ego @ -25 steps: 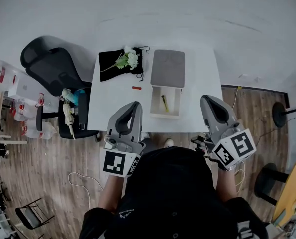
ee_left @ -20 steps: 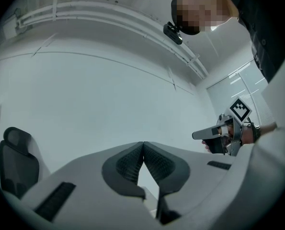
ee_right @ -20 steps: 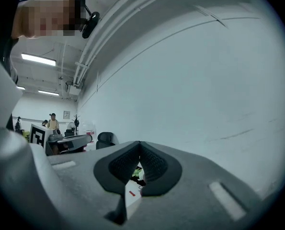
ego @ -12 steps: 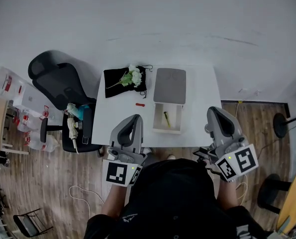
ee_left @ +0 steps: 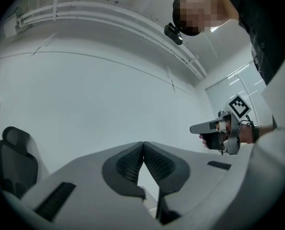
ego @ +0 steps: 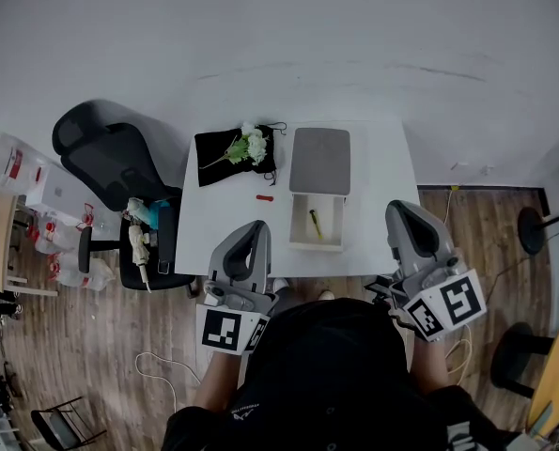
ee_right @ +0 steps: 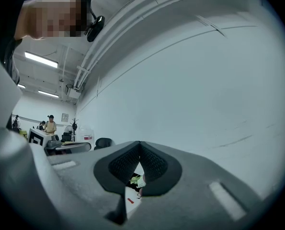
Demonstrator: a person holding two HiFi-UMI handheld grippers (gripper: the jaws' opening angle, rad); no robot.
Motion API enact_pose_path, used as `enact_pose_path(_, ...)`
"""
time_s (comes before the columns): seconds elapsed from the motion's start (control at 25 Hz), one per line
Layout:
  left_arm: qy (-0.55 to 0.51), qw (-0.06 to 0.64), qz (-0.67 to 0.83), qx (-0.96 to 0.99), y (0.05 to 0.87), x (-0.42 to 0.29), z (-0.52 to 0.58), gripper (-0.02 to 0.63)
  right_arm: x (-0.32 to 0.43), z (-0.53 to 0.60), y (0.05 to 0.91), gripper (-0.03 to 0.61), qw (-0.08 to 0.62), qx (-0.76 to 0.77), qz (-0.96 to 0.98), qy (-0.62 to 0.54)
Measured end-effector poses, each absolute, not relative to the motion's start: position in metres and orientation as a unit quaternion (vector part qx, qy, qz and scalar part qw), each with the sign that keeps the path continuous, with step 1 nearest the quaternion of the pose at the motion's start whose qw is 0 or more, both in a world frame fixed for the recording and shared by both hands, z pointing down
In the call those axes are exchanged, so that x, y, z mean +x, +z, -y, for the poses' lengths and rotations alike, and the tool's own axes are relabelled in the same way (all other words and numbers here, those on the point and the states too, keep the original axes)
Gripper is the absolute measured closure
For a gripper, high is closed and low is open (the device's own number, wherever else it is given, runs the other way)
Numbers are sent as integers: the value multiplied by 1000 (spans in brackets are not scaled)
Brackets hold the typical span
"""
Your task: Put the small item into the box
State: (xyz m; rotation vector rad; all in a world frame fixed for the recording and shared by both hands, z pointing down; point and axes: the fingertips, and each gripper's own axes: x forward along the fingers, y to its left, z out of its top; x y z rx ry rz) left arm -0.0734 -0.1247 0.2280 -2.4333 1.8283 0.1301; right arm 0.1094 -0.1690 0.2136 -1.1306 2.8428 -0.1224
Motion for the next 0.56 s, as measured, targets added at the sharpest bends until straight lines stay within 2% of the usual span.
enact_pose_path(0.56,46,39,-604,-795,237,-74,127,609,108,177,227,574,27,-366,-929,-51)
